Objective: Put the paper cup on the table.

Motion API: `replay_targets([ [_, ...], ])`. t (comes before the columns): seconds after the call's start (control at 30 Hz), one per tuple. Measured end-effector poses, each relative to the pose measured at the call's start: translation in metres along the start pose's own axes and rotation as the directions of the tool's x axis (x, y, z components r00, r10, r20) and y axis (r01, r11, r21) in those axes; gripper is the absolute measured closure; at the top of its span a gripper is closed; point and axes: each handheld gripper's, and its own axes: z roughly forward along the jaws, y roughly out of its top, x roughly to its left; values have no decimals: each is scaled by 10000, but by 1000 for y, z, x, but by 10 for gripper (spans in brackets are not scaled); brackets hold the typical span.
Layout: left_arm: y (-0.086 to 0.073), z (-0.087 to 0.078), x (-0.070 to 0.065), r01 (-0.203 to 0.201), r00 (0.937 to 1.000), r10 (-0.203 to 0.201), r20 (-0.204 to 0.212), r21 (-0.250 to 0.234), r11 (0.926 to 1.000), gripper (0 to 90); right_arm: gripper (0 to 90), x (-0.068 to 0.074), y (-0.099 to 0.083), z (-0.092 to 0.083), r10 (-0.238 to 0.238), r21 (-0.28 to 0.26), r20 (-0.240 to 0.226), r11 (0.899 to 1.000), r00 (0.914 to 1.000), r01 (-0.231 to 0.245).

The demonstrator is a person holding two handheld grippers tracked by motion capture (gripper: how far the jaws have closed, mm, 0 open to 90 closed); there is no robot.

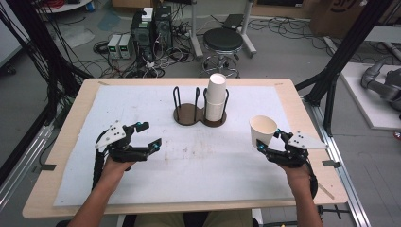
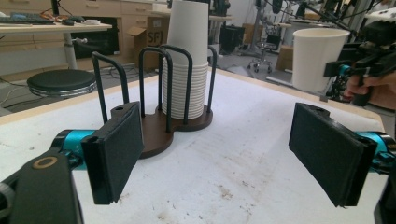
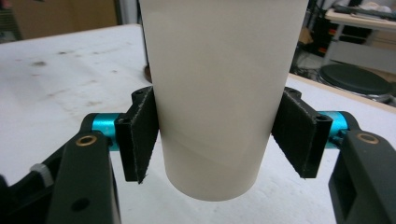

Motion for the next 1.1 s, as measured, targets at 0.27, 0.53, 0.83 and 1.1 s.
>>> replay_targets([
  [0.27,-7,-5,4,18,10000,-17,-87,132,9999,178,354,-16,-8,26,545,394,685,9976,9962,-573],
  [0.53,-15,-6,5,79,9998,-74,-179,292,9995,178,354,-22,-19,48,1004,1061,1009,9881,9898,-1111],
  [0.83,-19,-3,5,104,9998,-96,-163,509,9986,178,347,-22,-26,58,1078,2164,1130,9676,9877,-1303],
  [1.1,-22,-2,7,422,9989,-408,-227,627,9971,178,346,-22,-26,54,1013,2591,1188,9571,9877,-1293],
])
